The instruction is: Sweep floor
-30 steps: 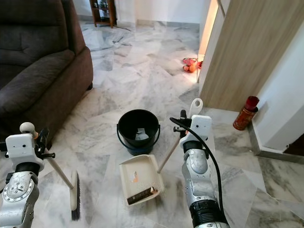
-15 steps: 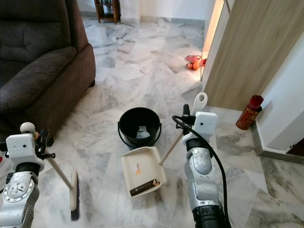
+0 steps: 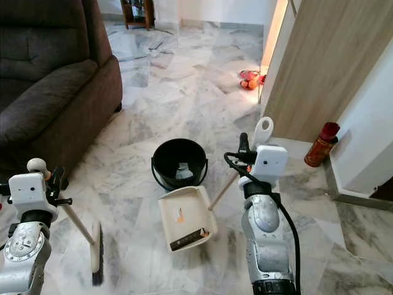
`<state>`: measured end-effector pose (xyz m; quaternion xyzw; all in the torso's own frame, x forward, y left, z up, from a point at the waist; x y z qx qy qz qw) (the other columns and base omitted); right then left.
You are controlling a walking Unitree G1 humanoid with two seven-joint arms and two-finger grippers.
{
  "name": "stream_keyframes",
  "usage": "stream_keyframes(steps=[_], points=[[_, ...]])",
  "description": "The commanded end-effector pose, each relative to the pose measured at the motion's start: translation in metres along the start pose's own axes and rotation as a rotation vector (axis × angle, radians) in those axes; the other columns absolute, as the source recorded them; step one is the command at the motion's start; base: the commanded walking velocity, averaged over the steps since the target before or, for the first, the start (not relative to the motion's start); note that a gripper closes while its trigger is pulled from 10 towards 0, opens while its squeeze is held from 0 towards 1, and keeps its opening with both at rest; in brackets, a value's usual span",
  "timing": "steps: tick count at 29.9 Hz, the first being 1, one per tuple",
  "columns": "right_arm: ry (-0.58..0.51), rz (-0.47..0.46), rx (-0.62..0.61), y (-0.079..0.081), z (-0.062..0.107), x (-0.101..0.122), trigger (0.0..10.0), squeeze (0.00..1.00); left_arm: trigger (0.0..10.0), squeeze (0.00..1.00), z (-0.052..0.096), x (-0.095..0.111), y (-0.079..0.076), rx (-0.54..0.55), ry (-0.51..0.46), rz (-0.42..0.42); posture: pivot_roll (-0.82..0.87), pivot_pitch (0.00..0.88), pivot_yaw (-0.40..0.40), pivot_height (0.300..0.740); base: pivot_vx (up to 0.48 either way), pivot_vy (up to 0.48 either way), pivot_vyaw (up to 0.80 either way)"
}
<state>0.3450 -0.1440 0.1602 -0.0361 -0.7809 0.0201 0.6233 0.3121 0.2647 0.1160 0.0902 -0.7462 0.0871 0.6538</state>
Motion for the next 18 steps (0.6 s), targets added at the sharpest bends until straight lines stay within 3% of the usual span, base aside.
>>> stream_keyframes(steps=[1, 18], points=[[-0.104, -0.007, 0.015, 0.007, -0.002, 0.03, 10.0, 0.0, 10.0, 0.0, -0.004, 0.011, 0.002, -0.006, -0.045, -0.031, 0.14, 0.1, 0.02, 0.74, 0.0, 0.0, 0.0], [-0.187, -0.015, 0.02, 0.014, -0.004, 0.062, 10.0, 0.0, 10.0, 0.0, -0.005, 0.013, 0.003, -0.01, -0.051, -0.032, 0.14, 0.086, 0.027, 0.74, 0.0, 0.0, 0.0]])
Point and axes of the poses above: a point about 5 cm out from each wrist's last joint towards the gripper, its own z axis pointing back from the gripper into the wrist, its own x axis along the axis of the wrist's last joint, y = z × x, the point moved 5 cm from there along -z, pointing out of the wrist towards the gripper, and after that the axes turned 9 degrees about z, right-handed, at the moved point
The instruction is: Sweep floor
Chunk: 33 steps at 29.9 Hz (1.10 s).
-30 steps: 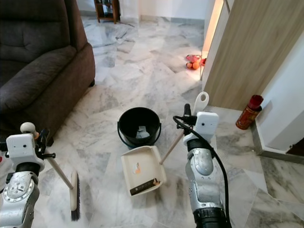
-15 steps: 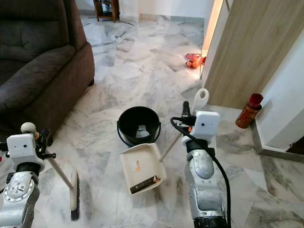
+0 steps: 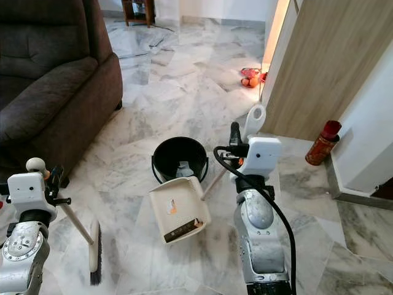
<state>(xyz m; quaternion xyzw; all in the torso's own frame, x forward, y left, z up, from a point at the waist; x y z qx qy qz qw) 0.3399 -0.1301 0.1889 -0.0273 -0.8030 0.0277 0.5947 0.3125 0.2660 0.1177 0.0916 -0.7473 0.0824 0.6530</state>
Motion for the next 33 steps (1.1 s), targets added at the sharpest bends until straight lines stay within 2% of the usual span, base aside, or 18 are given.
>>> stream_keyframes(steps=[1, 5, 12, 14, 17, 22, 28, 33], points=[[-0.118, -0.011, 0.0, 0.003, -0.006, 0.034, 10.0, 0.0, 10.0, 0.0, -0.004, 0.012, 0.002, -0.004, -0.047, -0.024, 0.14, 0.085, 0.027, 0.74, 0.0, 0.0, 0.0], [-0.156, 0.002, 0.005, 0.004, -0.008, 0.048, 10.0, 0.0, 10.0, 0.0, -0.005, 0.012, 0.002, -0.007, -0.047, -0.024, 0.14, 0.084, 0.028, 0.74, 0.0, 0.0, 0.0], [-0.174, 0.017, 0.003, 0.002, -0.007, 0.055, 10.0, 0.0, 10.0, 0.0, -0.005, 0.012, 0.001, -0.009, -0.048, -0.023, 0.14, 0.088, 0.03, 0.74, 0.0, 0.0, 0.0], [-0.209, 0.013, 0.002, 0.002, -0.01, 0.067, 10.0, 0.0, 10.0, 0.0, -0.005, 0.012, 0.001, -0.008, -0.048, -0.022, 0.14, 0.09, 0.03, 0.74, 0.0, 0.0, 0.0], [-0.223, 0.009, -0.005, 0.001, -0.011, 0.072, 10.0, 0.0, 10.0, 0.0, -0.005, 0.012, 0.001, -0.008, -0.048, -0.022, 0.14, 0.094, 0.028, 0.74, 0.0, 0.0, 0.0], [-0.237, -0.001, -0.022, -0.001, -0.012, 0.075, 10.0, 0.0, 10.0, 0.0, -0.005, 0.012, 0.0, -0.008, -0.047, -0.02, 0.14, 0.096, 0.026, 0.74, 0.0, 0.0, 0.0], [-0.216, -0.04, -0.065, -0.005, -0.015, 0.068, 10.0, 0.0, 10.0, 0.0, 0.0, 0.01, 0.0, -0.006, -0.04, -0.018, 0.15, 0.104, 0.018, 0.74, 0.0, 0.0, 0.0], [-0.214, -0.038, -0.136, -0.012, -0.021, 0.069, 10.0, 0.0, 10.0, 0.0, 0.003, 0.008, 0.003, 0.004, -0.035, -0.021, 0.15, 0.107, 0.011, 0.74, 0.0, 0.0, 0.0]])
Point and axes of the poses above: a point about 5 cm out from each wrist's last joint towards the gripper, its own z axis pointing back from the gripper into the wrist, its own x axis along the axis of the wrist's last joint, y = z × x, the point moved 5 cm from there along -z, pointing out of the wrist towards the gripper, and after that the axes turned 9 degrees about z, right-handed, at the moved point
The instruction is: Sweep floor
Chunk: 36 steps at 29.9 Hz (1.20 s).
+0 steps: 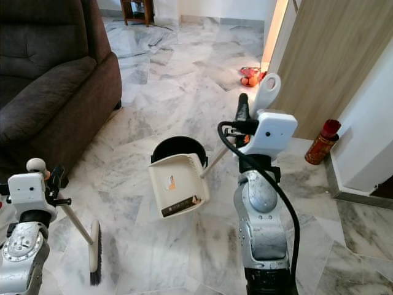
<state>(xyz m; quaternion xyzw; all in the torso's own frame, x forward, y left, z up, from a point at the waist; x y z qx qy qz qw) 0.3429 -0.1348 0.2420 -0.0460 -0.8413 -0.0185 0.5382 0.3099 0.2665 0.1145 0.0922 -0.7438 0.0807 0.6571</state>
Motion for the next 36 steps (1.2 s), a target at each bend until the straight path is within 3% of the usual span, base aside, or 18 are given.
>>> stream_keyframes(steps=[1, 8, 36], points=[[-0.075, -0.026, -0.06, -0.005, -0.007, 0.019, 10.0, 0.0, 10.0, 0.0, 0.001, 0.011, 0.002, 0.007, -0.045, -0.017, 0.15, 0.107, 0.011, 0.74, 0.0, 0.0, 0.0], [-0.075, -0.057, -0.061, 0.002, -0.01, 0.019, 10.0, 0.0, 10.0, 0.0, 0.002, 0.011, 0.001, 0.006, -0.046, -0.02, 0.16, 0.109, 0.009, 0.74, 0.0, 0.0, 0.0], [-0.14, -0.079, -0.075, 0.001, -0.015, 0.035, 10.0, 0.0, 10.0, 0.0, 0.005, 0.012, 0.004, 0.015, -0.059, -0.038, 0.15, 0.065, 0.016, 0.74, 0.0, 0.0, 0.0]])
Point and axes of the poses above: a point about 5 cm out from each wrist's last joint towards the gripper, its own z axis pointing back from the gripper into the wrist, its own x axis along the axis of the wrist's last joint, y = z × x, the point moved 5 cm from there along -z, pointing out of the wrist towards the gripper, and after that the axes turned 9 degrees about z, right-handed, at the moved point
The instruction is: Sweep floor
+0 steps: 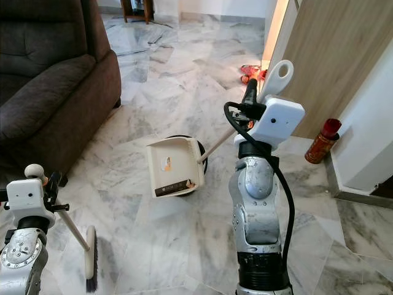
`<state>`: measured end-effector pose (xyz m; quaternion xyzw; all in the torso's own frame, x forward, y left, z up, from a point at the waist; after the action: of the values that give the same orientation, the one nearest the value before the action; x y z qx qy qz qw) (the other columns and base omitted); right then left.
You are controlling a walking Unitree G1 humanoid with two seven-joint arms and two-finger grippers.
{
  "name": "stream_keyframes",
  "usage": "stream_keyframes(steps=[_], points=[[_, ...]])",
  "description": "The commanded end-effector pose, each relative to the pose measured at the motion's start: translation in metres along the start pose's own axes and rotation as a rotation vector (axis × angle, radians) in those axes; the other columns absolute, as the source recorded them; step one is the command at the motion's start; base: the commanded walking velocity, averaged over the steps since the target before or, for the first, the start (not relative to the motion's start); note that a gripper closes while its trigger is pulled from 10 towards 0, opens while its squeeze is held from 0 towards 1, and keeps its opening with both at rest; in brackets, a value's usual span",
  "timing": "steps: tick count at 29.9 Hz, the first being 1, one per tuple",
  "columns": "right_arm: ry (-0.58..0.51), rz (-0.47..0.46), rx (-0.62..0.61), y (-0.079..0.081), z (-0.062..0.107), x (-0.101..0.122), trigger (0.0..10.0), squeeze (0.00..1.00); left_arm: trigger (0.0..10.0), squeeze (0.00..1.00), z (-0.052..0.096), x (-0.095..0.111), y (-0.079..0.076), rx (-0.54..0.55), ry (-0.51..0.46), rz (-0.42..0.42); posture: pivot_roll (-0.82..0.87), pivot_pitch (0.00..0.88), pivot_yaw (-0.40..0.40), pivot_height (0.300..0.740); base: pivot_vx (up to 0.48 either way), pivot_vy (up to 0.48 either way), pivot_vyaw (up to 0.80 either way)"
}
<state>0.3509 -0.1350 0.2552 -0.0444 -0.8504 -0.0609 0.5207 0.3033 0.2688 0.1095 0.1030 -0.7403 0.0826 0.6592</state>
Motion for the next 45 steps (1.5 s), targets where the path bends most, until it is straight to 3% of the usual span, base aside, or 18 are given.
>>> stream_keyframes(steps=[1, 45], points=[[-0.103, -0.034, 0.0, 0.0025, -0.0032, 0.0257, 10.0, 0.0, 10.0, 0.0, -0.0013, 0.0158, -0.0001, -0.002, -0.066, -0.024, 0.15, 0.065, 0.016, 0.74, 0.0, 0.0, 0.0], [-0.119, -0.075, 0.032, 0.0111, -0.0023, 0.0334, 10.0, 0.0, 10.0, 0.0, -0.001, 0.0227, 0.0094, 0.039, -0.092, -0.046, 0.17, 0.1, 0.016, 0.74, 0.323, 0.0, 0.0]])
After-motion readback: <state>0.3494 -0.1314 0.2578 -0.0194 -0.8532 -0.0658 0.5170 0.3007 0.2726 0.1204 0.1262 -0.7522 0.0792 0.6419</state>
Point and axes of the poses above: a point about 5 cm out from each wrist's last joint towards the gripper, its own z axis pointing back from the gripper into the wrist, its own x axis along the axis of the wrist's last joint, y = z × x, the point moved 5 cm from there along -z, pointing out of the wrist towards the gripper, and after that the axes turned 9 degrees about z, right-handed, at the moved point
